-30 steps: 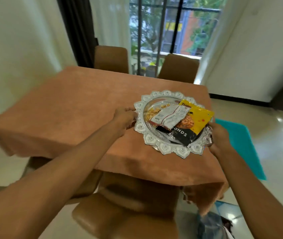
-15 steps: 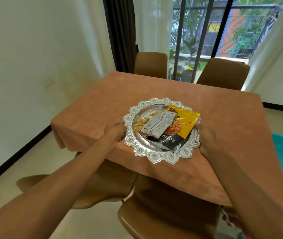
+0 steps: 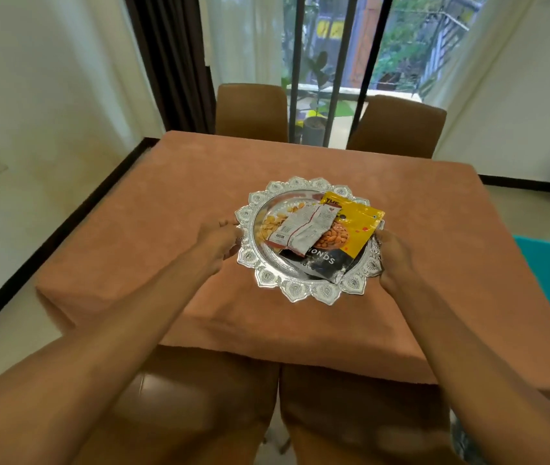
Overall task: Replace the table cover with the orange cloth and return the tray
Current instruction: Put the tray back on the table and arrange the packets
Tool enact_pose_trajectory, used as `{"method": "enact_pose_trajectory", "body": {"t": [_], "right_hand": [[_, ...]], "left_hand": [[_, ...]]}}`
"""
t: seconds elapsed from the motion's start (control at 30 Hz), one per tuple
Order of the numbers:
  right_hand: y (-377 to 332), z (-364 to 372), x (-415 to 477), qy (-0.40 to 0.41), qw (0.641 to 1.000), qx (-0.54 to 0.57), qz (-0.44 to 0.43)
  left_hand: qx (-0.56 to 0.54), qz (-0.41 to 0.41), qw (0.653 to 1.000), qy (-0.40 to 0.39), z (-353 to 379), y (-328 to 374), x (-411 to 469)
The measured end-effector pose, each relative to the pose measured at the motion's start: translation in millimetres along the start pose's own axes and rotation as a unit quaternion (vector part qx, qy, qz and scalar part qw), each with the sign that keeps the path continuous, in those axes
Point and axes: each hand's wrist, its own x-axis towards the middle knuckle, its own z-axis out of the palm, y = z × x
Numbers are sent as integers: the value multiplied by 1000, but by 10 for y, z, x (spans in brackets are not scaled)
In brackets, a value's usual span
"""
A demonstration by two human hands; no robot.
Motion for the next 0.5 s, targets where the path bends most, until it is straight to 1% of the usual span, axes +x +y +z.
{"method": "enact_pose_trajectory", "body": {"t": [0.13,0.23,0.37,0.5], "right_hand": [[-16,209,164,48,999,7,6],[-111,300,348,61,998,6,-3],[-303,395,672,73,997,-9,-8],[-509,507,1075,63,997,-48,-15]], "left_hand": [[20,-4,999,-34,21,203,385],[23,-1,999,-38,127,344,609],[30,-1,999,-34,335,512,865],[17,-3,1000,-9,575,628,1123]]}}
